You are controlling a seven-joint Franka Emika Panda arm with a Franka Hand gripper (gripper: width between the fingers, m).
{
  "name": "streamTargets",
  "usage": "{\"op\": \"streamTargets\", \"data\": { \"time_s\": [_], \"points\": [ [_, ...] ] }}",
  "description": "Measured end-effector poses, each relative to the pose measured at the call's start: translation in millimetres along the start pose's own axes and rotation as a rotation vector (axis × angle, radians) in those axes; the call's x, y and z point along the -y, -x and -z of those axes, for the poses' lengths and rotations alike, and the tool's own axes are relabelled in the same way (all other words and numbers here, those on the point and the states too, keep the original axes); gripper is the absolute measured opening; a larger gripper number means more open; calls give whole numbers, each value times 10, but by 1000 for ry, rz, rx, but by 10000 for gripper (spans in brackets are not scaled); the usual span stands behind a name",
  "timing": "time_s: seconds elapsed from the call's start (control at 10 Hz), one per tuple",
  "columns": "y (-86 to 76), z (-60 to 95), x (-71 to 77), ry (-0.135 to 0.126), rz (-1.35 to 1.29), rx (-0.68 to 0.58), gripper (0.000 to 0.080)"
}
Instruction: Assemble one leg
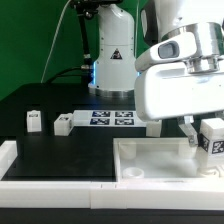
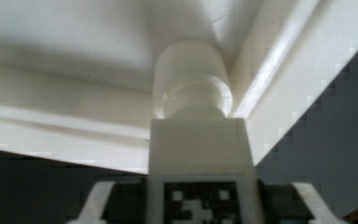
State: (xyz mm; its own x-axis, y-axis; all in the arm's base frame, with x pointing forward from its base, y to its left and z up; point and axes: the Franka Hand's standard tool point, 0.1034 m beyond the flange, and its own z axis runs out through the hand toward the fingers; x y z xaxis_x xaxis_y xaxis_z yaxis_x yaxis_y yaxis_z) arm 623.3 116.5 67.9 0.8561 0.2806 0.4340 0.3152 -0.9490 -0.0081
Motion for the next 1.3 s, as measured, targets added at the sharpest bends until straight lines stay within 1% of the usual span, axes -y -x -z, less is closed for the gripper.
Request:
{"op": "streamTargets", "data": {
  "time_s": [0.2, 0.6, 0.7, 0.8, 0.9, 1.0, 1.1, 1.3],
  "points": [
    [34, -62, -2, 1, -3, -2, 288],
    [19, -84, -13, 10, -4, -37, 288],
    [20, -84, -14, 10, -4, -37, 378],
    [20, -84, -15, 10, -4, -37, 517],
    [20, -84, -15, 10, -4, -37, 607],
    [20, -84, -15, 10, -4, -37, 607],
    [20, -84, -15, 10, -4, -37, 642],
    [2, -68, -7, 9, -10, -37, 647]
  ]
}}
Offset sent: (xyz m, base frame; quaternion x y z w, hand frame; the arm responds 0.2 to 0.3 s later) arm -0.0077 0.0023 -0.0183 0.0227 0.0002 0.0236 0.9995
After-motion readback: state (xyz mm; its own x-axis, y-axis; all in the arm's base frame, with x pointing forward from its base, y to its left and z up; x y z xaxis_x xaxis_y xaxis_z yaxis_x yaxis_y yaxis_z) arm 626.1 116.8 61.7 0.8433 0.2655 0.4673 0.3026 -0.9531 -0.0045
